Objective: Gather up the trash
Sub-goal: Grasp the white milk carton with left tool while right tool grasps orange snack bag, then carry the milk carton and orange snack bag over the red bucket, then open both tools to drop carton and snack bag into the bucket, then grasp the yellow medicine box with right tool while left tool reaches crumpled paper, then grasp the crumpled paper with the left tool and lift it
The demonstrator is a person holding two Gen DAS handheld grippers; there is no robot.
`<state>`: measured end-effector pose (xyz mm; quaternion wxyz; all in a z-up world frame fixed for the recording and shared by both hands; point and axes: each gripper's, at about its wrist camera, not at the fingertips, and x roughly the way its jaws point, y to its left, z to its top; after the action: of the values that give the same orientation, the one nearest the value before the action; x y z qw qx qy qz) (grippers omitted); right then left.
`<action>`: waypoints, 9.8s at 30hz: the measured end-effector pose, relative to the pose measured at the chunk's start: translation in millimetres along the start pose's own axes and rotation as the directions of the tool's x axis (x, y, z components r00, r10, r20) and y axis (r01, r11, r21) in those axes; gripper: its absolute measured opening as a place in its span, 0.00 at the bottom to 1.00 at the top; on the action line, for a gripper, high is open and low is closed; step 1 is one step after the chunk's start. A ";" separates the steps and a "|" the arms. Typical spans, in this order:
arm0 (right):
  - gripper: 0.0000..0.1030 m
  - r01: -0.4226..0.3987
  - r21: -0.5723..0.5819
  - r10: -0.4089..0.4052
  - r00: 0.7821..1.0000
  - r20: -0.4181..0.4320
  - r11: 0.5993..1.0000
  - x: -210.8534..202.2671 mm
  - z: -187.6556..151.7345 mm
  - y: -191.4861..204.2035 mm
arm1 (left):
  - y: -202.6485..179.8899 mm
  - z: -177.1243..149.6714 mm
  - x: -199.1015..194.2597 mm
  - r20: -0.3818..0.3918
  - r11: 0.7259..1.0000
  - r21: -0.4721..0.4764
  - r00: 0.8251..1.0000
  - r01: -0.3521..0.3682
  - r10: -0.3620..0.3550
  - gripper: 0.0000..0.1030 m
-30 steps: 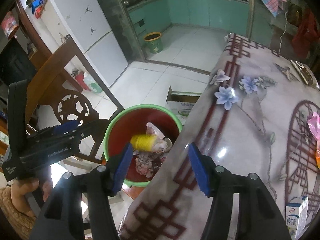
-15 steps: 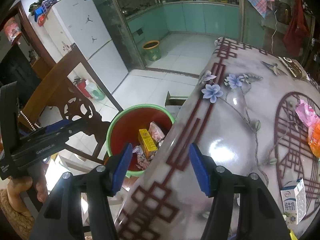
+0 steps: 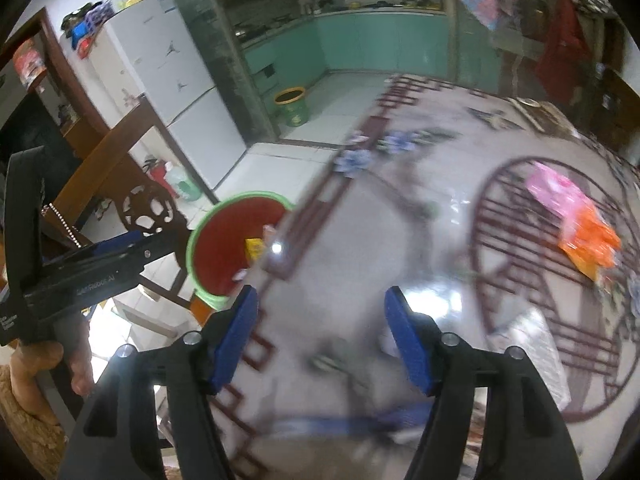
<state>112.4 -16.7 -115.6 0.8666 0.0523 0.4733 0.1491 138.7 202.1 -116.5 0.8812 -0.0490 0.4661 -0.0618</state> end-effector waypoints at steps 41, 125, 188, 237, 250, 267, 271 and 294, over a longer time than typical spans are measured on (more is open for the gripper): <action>0.70 0.136 0.104 -0.126 0.988 -0.094 0.985 17.8 25.5 -338.8 | -305.8 -69.9 146.5 -0.472 0.977 -0.016 0.860 0.211 -0.193 0.64; 0.48 0.070 0.185 -0.086 0.993 0.082 0.980 -38.4 6.1 -78.8 | -65.7 2.9 -1.4 0.004 0.989 0.107 0.994 0.105 -0.106 0.35; 0.48 0.012 -0.014 -0.013 0.998 -0.065 1.000 109.9 91.3 116.2 | 146.3 67.1 82.3 -0.096 0.998 -0.059 0.995 0.023 -0.029 0.35; 0.75 0.260 0.036 -0.259 0.965 -0.040 0.965 -13.3 4.7 -11.7 | 28.2 21.2 37.2 -0.089 0.983 0.101 0.986 0.152 -0.143 0.69; 0.77 0.273 0.007 -0.258 0.916 -0.306 0.962 -55.0 -128.3 -151.6 | -123.4 -43.9 31.5 -0.182 0.957 0.169 0.962 0.236 -0.205 0.77; 0.22 0.092 0.033 -0.079 0.955 -0.287 0.995 -46.8 -126.4 -222.0 | -234.8 -103.1 49.2 -0.296 0.958 0.159 0.937 0.239 -0.185 0.77; 0.22 0.124 0.108 -0.100 0.973 -0.209 0.986 -57.3 -114.3 -235.5 | -257.2 -111.8 70.2 -0.329 0.956 0.193 0.932 0.222 -0.150 0.77; 0.39 0.137 0.216 -0.087 0.970 -0.228 0.967 -26.4 -100.3 -255.5 | -247.3 -46.3 28.1 -0.124 0.972 0.164 0.981 0.166 -0.147 0.27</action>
<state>68.5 -272.6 -208.5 0.8049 0.1088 0.5813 0.0486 100.4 -47.8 -129.7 0.8473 -0.0053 0.5019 -0.1739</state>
